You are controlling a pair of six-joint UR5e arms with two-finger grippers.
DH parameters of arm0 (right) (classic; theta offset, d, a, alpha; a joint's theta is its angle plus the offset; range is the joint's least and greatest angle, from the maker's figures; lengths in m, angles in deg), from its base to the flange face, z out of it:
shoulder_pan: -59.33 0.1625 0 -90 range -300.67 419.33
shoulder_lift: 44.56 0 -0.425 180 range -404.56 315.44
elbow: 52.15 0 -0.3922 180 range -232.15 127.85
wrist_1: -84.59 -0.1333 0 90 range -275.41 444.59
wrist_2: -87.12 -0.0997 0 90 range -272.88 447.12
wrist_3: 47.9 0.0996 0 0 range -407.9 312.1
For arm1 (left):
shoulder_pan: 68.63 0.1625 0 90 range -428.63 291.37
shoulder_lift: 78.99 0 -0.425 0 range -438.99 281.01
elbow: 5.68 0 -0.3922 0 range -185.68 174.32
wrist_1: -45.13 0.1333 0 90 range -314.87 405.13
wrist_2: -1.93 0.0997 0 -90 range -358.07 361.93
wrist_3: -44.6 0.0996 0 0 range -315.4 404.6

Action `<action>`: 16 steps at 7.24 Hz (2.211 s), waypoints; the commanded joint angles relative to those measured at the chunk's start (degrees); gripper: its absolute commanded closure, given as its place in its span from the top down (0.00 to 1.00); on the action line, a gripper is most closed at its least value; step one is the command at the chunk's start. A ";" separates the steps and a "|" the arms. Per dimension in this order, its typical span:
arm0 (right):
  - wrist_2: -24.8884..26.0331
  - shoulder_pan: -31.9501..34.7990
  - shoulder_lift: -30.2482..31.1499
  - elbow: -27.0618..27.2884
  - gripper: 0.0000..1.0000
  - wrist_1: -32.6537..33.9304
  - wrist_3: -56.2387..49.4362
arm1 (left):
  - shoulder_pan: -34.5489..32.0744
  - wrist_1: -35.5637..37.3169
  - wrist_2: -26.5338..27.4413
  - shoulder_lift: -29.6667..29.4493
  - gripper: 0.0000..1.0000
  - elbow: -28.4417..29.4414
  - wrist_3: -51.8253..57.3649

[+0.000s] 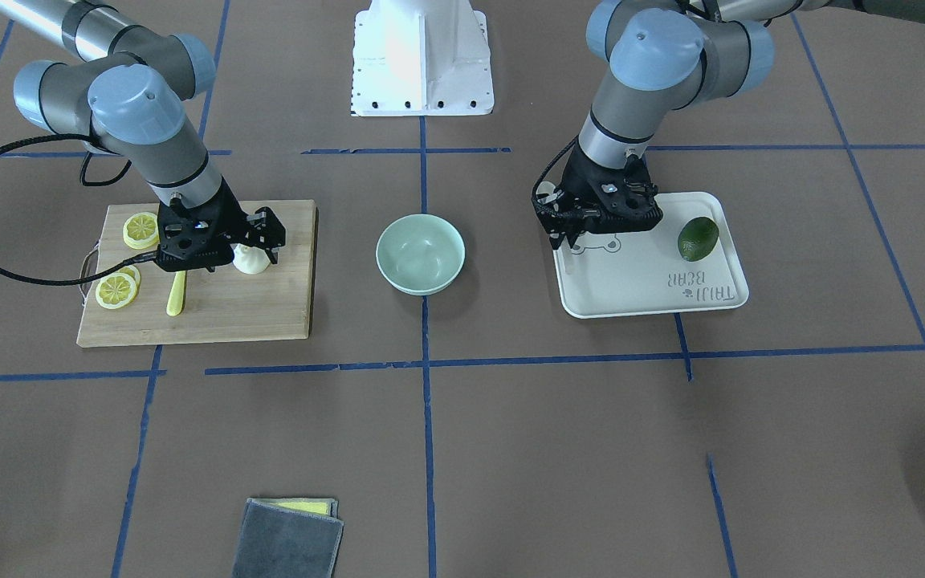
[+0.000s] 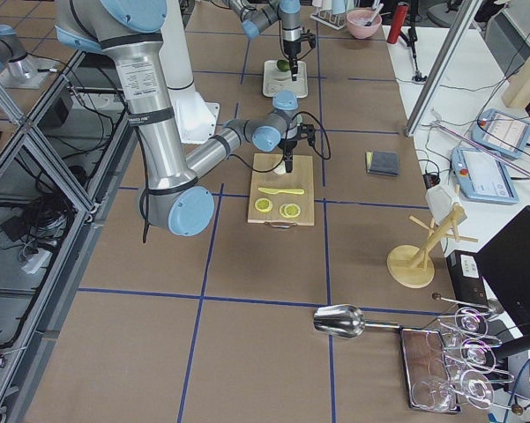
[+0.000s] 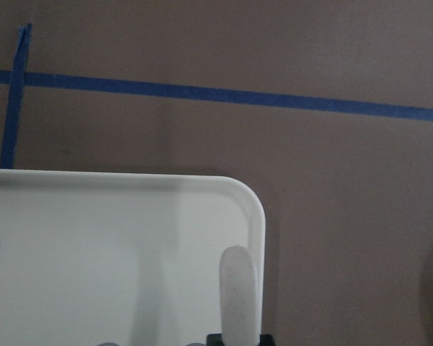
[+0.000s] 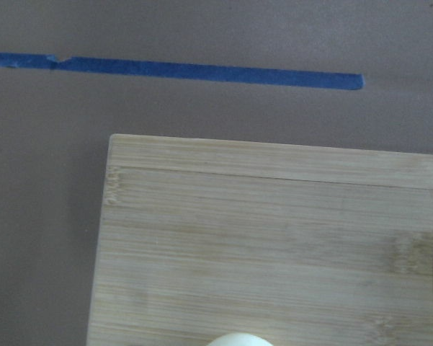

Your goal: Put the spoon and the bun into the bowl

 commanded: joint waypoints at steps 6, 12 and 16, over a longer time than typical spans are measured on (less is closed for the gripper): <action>-0.10 -1.41 0.56 0.56 0.19 2.31 0.10 | 0.03 -13.88 0.25 -6.67 0.00 12.72 -8.35; -0.27 -1.32 0.04 6.24 0.00 9.21 0.10 | 1.61 -21.09 0.25 -13.71 0.00 19.86 -16.87; -0.45 -0.27 -0.67 8.38 0.00 12.16 0.01 | 3.90 -23.14 0.25 -13.71 0.02 19.87 -16.98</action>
